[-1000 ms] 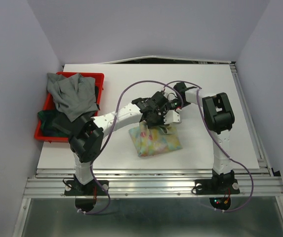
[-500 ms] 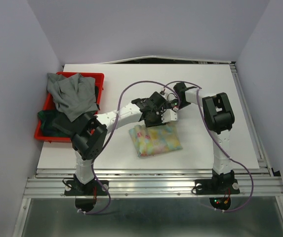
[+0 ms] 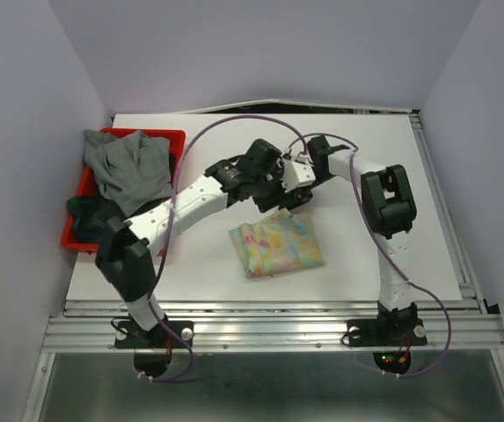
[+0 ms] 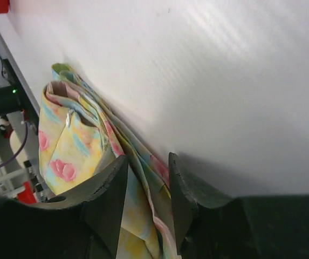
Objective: Fold and stack the skirts
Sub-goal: Fold the skirt
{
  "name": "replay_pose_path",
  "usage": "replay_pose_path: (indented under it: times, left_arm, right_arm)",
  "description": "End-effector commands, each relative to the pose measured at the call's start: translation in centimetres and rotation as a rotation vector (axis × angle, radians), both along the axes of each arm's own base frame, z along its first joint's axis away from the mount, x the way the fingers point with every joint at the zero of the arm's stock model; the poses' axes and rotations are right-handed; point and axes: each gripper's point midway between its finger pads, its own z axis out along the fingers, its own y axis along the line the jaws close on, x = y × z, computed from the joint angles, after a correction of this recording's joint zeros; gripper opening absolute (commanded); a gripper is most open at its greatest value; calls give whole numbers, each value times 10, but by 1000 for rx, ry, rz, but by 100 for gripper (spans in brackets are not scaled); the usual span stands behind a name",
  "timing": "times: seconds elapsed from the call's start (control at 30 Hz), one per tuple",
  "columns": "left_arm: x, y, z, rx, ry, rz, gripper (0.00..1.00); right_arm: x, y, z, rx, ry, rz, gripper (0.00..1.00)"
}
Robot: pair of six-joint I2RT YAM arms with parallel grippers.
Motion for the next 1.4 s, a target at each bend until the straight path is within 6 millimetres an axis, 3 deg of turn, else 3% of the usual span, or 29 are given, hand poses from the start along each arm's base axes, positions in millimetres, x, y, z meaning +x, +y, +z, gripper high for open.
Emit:
replay_pose_path:
  times: [0.0,0.13,0.23,0.33,0.37,0.47,0.5,0.53,0.57,0.6,0.67,0.7,0.73,0.8,0.83,1.0,1.17,1.3,1.37]
  left_arm:
    - [-21,11,50,-231,111,119,57]
    - [-37,22,41,-328,202,148,57]
    - [-55,21,31,-393,311,144,54]
    - [-64,14,30,-478,410,149,52]
    - [-75,12,20,-488,484,129,50]
    - [-87,3,13,-541,610,96,48]
    - [-93,4,-2,-535,669,121,48]
    - [-93,5,-9,-543,697,136,47]
    - [-93,9,-33,-552,784,188,47]
    - [-90,10,-33,-559,783,192,47]
    - [-84,14,-53,-522,810,224,47]
    - [-80,18,-61,-501,812,242,47]
    - [-74,24,-78,-467,835,286,46]
    - [-69,31,-94,-439,857,320,46]
    - [-65,37,-106,-425,877,354,46]
    - [-57,43,-134,-369,901,409,46]
    - [-43,46,-143,-336,874,435,47]
    - [-30,41,-136,-326,843,405,52]
    - [-18,35,-113,-360,783,365,55]
  right_arm:
    - [46,-3,41,-17,-179,-60,44]
    - [81,-13,89,-1,-325,-109,45]
    - [87,-19,109,-7,-387,-123,45]
    - [72,-21,134,16,-409,-126,46]
    - [58,-20,145,45,-398,-123,46]
    - [31,-17,156,106,-344,-114,47]
    - [20,-16,158,130,-317,-109,47]
    - [0,-17,153,147,-249,-118,47]
    - [-42,-16,136,215,-89,-108,50]
    - [-43,-16,140,220,-100,-106,50]
    - [-65,-8,132,272,-27,-82,55]
    - [-72,-9,123,274,-1,-86,56]
    - [-85,-12,101,259,60,-92,56]
    - [-91,-13,84,253,96,-90,56]
    - [-92,-14,69,237,135,-95,57]
    - [-75,-13,31,180,150,-152,57]
    - [-59,-19,9,79,98,-194,58]
    - [-47,-31,2,-2,43,-241,60]
    - [-41,-33,10,-16,-2,-254,60]
